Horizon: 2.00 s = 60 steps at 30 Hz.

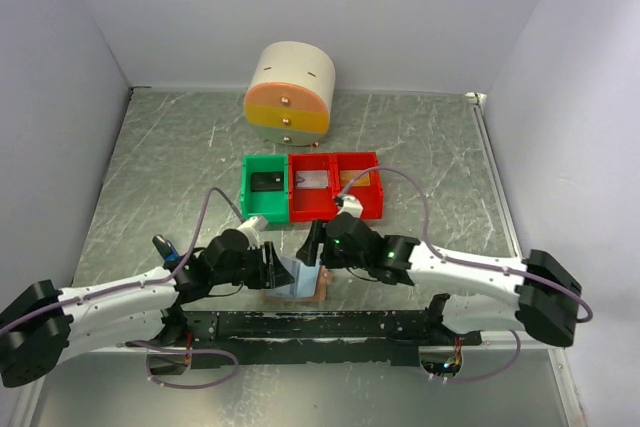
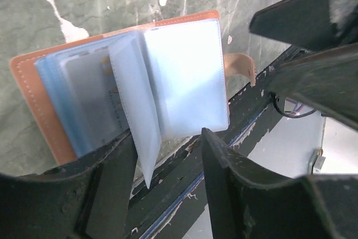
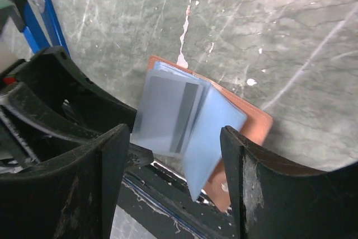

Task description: Take the credit cards out of the card holder

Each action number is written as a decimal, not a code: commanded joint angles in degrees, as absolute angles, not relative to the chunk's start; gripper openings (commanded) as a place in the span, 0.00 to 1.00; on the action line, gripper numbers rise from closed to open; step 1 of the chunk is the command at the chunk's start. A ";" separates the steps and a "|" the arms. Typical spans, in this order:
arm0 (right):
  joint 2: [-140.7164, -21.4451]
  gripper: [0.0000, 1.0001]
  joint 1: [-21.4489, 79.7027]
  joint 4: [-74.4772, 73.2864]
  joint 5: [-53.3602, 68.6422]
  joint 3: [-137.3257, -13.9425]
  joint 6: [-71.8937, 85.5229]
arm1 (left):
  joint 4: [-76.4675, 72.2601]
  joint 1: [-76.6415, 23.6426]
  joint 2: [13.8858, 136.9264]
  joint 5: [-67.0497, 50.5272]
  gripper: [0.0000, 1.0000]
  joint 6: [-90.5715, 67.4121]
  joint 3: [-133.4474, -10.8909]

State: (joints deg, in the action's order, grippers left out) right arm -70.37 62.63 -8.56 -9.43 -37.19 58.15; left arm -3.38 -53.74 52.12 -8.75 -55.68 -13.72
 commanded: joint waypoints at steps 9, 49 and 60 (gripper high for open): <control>-46.91 0.68 62.11 -7.50 -18.84 -23.26 60.54 | -12.12 -59.35 65.91 -8.99 0.65 -52.79 -22.71; -73.15 0.20 62.12 -1.18 -4.86 -25.34 57.22 | 11.24 -61.88 52.77 7.08 0.68 -57.97 -26.12; -74.01 0.20 62.13 0.30 -7.43 -20.08 60.02 | -2.55 -61.89 68.64 0.99 0.56 -55.94 -27.44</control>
State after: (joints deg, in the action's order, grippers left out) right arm -73.03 62.33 3.01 -4.51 -23.46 59.31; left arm 4.27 -61.71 65.69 4.08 -57.21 -25.82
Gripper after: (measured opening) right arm 0.199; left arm 0.583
